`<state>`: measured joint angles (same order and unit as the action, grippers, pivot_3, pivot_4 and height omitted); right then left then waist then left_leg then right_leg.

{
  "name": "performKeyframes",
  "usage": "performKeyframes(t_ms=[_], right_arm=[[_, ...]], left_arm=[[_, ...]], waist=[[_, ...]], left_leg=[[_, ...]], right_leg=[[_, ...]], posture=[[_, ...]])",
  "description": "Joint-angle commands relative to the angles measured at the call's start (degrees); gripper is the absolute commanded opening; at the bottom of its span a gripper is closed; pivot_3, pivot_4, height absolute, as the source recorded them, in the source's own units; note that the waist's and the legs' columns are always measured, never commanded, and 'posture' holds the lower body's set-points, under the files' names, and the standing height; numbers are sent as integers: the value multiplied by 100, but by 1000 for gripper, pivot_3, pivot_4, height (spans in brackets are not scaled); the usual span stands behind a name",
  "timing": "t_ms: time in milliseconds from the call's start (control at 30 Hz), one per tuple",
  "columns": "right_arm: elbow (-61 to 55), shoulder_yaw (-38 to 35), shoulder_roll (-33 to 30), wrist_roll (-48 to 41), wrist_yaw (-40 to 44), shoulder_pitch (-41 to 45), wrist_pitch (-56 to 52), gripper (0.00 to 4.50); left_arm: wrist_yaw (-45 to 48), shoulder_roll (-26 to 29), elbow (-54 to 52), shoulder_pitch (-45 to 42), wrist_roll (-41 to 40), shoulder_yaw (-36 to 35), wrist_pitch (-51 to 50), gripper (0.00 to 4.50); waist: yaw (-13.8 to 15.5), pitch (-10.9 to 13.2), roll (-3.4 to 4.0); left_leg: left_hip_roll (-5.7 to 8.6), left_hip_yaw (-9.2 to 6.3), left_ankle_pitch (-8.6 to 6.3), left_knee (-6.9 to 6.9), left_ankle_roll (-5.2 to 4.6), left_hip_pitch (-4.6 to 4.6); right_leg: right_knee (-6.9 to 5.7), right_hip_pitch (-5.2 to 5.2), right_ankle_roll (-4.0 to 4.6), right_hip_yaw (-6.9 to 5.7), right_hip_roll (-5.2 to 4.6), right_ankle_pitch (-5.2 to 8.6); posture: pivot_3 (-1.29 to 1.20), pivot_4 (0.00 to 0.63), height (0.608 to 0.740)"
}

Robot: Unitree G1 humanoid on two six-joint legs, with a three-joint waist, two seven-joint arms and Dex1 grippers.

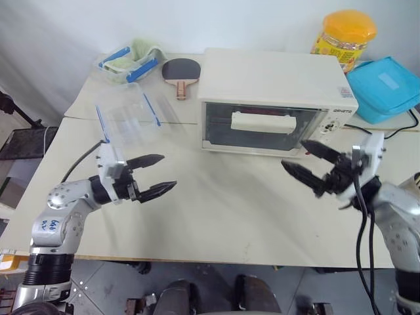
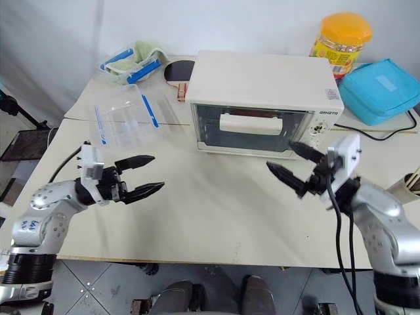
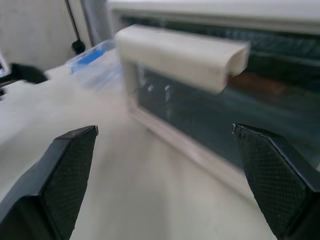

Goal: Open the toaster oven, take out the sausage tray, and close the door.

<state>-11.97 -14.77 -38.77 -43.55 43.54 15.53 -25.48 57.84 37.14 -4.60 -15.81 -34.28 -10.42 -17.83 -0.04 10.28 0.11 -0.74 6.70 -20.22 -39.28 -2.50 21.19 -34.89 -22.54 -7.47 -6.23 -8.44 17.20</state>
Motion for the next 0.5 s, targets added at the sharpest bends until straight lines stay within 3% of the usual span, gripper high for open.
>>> performKeyframes(t_ms=[33,233,433,500], right_arm=[[482,209,94,219,228,576,109,4500],[714,390,312,357,709,985,370,4500],[180,498,94,379,1567,502,525,4500],[77,568,-3,769,1869,265,1074,4500]], left_arm=[[-22,-9,-339,29,-183,-107,-105,4453],[-196,-110,-601,231,-284,-125,-358,4453],[-611,-322,-535,23,-488,-351,-573,4453],[-683,-380,-463,-152,-586,-362,-687,4453]], waist=[[-9,0,0],[-3,0,0],[-1,2,-3],[0,2,-3]], left_leg=[[0,0,0,0,0,2],[1,-1,-1,0,-2,8],[0,-1,-1,-1,-2,8],[0,0,-1,-1,-2,8]], right_leg=[[0,-2,0,-2,0,0],[1,-3,0,-15,0,0],[1,-2,-1,-15,0,0],[1,-2,-1,-15,1,0]], posture=[[0,150,740],[0,150,740],[0,150,740],[0,150,740]])
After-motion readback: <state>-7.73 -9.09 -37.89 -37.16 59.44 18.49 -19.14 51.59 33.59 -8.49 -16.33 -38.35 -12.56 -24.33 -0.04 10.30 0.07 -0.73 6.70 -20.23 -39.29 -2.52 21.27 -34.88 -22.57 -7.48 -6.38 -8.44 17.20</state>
